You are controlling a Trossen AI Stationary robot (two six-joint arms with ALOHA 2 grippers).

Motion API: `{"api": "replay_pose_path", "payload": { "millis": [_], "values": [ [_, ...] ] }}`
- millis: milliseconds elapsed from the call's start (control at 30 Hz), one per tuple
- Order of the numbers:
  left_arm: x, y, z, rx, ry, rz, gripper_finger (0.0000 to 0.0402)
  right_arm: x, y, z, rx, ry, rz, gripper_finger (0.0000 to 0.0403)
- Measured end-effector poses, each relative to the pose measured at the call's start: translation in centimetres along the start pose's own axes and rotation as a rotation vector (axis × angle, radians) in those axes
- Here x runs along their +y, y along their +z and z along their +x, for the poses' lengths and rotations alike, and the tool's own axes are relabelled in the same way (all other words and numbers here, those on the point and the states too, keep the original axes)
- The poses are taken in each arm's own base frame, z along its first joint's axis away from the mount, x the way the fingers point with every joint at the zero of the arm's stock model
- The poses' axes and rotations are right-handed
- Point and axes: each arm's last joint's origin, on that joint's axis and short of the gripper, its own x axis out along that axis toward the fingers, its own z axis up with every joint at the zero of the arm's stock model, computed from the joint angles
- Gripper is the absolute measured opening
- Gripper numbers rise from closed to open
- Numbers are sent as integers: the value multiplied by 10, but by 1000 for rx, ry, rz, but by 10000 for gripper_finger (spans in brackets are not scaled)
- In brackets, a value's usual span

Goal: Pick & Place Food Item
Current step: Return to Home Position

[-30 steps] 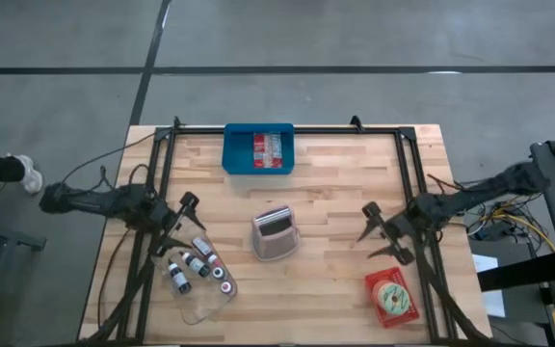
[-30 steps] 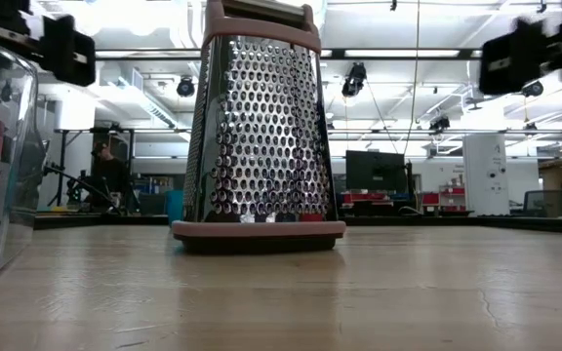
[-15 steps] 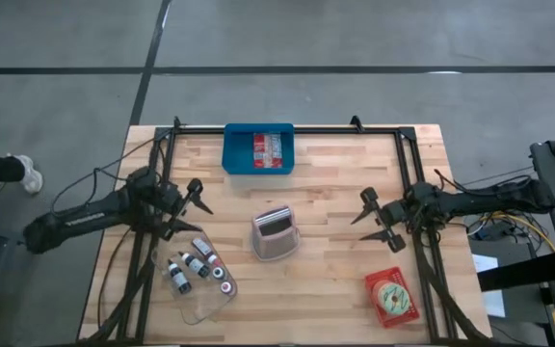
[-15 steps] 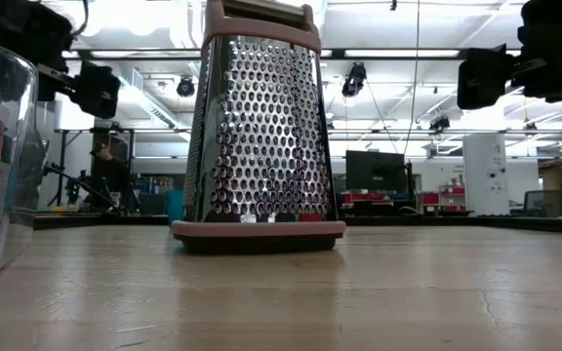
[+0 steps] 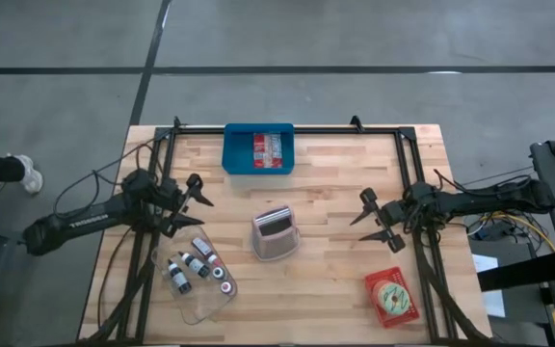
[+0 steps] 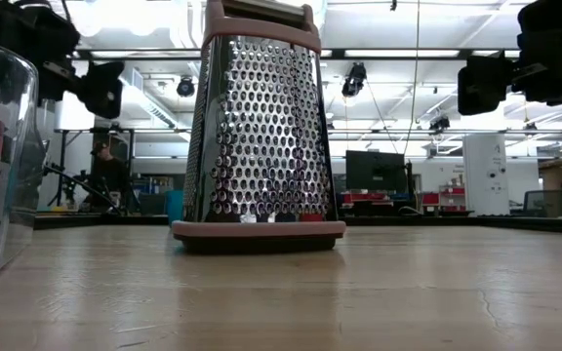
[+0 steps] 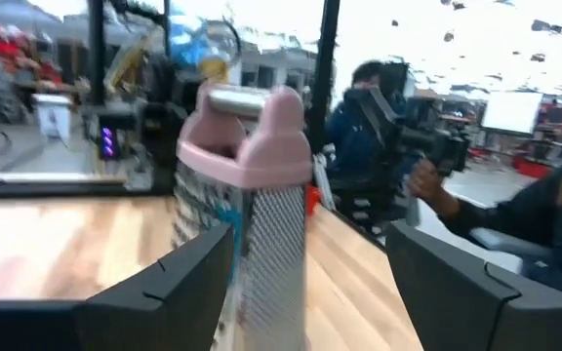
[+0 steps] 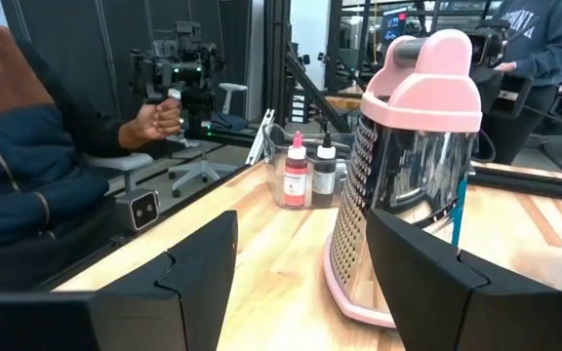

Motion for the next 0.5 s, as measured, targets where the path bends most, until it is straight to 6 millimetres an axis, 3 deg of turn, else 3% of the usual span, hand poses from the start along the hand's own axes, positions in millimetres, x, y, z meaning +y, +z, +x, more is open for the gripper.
{"api": "replay_pose_path", "payload": {
  "millis": [233, 500],
  "values": [
    [-3, -4, 2, 36, -46, -32, 275, 0, 0, 0, 0, 0, 0, 224],
    [-3, -4, 6, 14, 94, 1, 275, -3, -1, 0, 4, -116, 1, 224]
  ]
}}
